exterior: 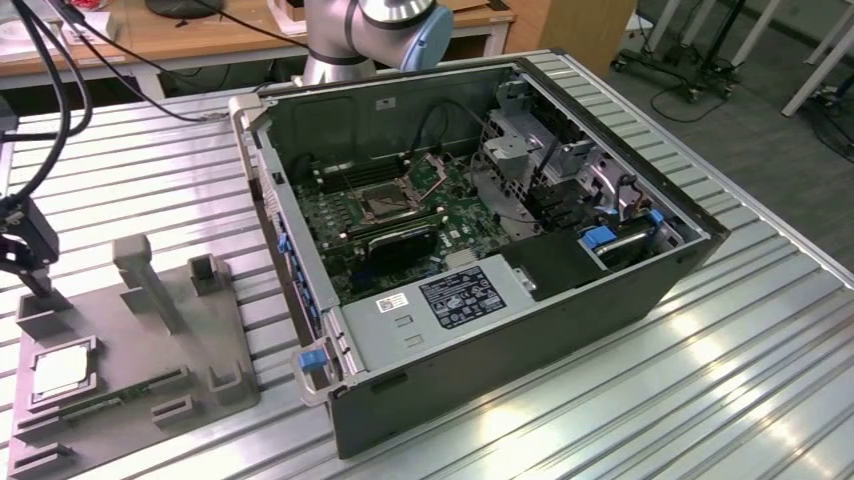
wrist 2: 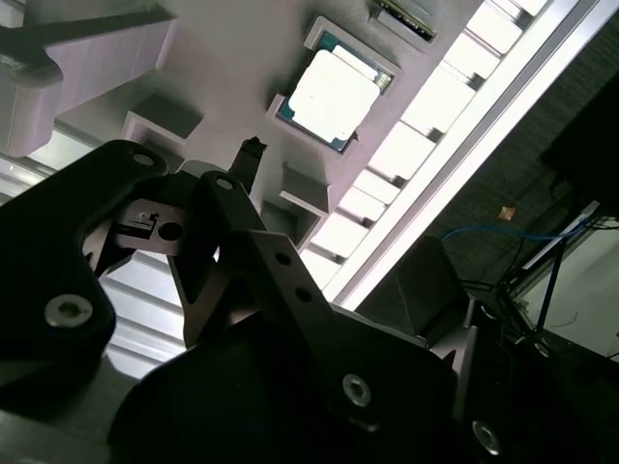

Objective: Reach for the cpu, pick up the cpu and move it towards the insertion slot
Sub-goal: 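Pick up the cpu and move it towards the insertion slot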

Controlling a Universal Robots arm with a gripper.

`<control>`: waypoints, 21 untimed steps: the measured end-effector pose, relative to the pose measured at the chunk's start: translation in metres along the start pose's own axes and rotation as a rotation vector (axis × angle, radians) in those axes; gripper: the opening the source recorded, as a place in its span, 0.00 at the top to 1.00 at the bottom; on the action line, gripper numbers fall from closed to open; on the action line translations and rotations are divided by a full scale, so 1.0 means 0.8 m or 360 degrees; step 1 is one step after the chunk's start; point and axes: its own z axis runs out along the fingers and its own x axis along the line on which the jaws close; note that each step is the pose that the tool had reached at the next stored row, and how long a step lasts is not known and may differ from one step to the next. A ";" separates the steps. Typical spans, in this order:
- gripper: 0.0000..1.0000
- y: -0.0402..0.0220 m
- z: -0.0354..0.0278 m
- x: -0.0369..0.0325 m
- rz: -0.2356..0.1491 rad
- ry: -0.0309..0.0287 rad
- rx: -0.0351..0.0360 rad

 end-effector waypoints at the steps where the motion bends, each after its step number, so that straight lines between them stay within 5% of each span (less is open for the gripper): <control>1: 0.17 0.0000 0.0004 0.0000 0.0000 0.00000 0.0000; 21: 0.17 -0.0029 0.0130 0.0001 0.0000 0.00000 0.0000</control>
